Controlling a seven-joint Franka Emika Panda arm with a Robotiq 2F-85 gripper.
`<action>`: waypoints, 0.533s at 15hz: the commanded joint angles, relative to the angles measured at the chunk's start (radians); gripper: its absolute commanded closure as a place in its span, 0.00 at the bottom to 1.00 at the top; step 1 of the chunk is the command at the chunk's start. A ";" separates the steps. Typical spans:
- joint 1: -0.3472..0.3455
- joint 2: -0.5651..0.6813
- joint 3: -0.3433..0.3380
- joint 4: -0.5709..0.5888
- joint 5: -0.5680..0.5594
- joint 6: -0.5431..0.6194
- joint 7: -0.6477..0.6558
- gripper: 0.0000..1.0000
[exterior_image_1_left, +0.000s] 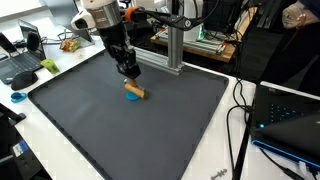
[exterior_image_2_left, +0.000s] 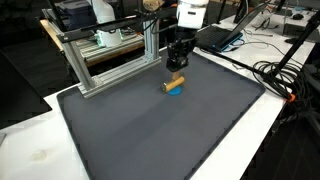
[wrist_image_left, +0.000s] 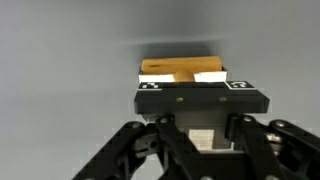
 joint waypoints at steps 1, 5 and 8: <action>0.010 0.034 -0.016 -0.018 -0.046 0.102 0.017 0.78; 0.015 0.040 -0.019 -0.023 -0.065 0.156 0.021 0.78; 0.017 0.046 -0.019 -0.020 -0.073 0.153 0.021 0.78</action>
